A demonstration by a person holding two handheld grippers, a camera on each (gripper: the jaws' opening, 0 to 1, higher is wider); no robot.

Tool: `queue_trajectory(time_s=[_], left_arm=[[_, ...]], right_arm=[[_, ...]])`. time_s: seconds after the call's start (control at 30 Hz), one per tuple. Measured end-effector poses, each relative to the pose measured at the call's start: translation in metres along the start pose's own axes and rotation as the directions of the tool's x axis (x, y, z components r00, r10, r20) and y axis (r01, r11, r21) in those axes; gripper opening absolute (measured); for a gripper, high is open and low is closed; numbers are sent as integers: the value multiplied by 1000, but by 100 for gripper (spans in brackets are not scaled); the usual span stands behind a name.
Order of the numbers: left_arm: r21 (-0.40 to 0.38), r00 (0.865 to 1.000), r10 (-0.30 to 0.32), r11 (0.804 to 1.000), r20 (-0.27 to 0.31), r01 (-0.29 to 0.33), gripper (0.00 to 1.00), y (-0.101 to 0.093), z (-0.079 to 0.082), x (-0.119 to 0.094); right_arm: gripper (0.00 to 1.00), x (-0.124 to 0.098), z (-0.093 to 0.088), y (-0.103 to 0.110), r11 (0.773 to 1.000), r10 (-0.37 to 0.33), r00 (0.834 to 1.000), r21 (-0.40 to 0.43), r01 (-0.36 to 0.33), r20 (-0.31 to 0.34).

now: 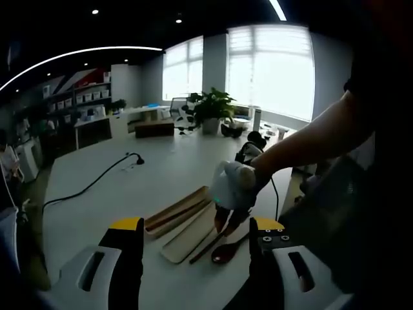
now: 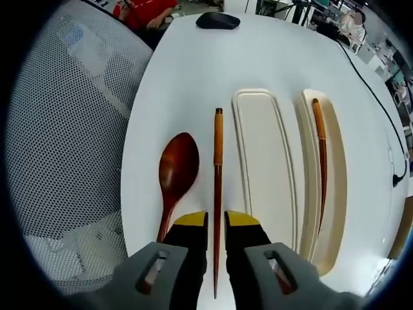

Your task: Arrange the utensils inside the cutlery case until each visible utensil rests in its matching compartment.

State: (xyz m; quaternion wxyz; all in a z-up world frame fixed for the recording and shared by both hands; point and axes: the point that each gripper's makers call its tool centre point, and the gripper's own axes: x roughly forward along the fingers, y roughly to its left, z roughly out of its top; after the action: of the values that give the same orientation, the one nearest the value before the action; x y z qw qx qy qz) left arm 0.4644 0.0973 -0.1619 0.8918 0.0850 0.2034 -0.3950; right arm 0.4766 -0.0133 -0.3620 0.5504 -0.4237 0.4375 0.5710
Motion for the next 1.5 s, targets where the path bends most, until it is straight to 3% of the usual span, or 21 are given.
queue_trajectory(time_s=[0.33,0.97,1.3,1.5], left_arm=[[2,1000,-4,1000,-5,4,68,-1,-1,1],[4,1000,-4,1000,-5,4,68,-1,-1,1],[3,1000,-2,1000,-6,2,68,0,-1,1],[1,1000,1,1000,-6,-1,68,1,-1,0]], right_arm=[[7,1,1,1,998,-28,999,-49,26,-34],[3,3,3,-4,1000,-5,999,-10,4,-41],[1,3,4,-4,999,-5,995,-32,1,-95],[0,2,2,-3,1000,-3,998,-16,2,-70]])
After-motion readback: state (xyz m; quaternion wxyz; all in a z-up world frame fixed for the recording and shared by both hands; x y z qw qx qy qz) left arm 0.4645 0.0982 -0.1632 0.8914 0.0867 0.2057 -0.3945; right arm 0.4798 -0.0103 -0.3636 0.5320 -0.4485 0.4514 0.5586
